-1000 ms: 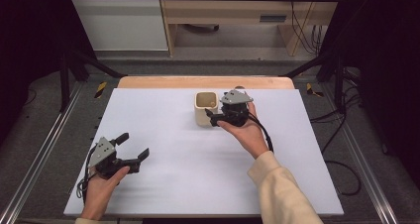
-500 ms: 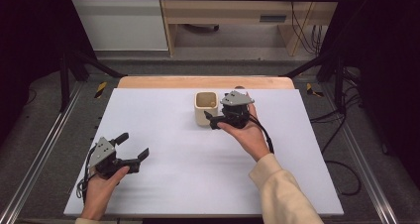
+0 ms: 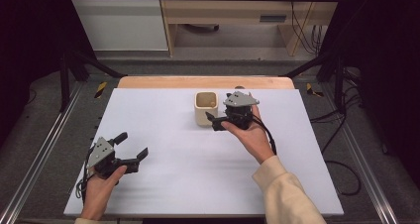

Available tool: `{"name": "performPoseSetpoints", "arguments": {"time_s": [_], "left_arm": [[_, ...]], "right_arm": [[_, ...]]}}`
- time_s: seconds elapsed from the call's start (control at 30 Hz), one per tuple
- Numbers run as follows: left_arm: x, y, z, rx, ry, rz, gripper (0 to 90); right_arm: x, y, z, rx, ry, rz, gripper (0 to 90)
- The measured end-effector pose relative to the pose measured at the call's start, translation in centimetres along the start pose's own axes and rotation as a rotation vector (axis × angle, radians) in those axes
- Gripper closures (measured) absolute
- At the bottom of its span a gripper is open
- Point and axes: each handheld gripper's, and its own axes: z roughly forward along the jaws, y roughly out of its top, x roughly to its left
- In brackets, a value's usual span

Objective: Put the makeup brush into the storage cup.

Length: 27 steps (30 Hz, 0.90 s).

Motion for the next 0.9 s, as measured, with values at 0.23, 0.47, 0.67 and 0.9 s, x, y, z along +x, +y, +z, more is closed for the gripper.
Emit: {"name": "performPoseSetpoints", "arguments": {"time_s": [0.23,0.47,0.67,0.9], "left_arm": [[0.0,0.0,0.0,0.0,0.002,0.0,3.4],[0.0,0.0,0.0,-0.002,0.004,-0.003,3.4],[0.1,0.0,-0.1,-0.002,0.004,-0.003,3.4],[0.1,0.0,-0.1,-0.008,0.003,-0.003,3.4]], "right_arm": [[0.1,0.2,-1.1,-0.028,-0.005,-0.002,6.0],[-0.2,0.1,-2.2,-0.041,-0.004,0.016,6.2],[-0.3,-0.1,-3.1,-0.09,0.018,0.018,6.8],[-0.5,-0.4,-3.8,-0.134,0.038,0.038,7.4]]}}
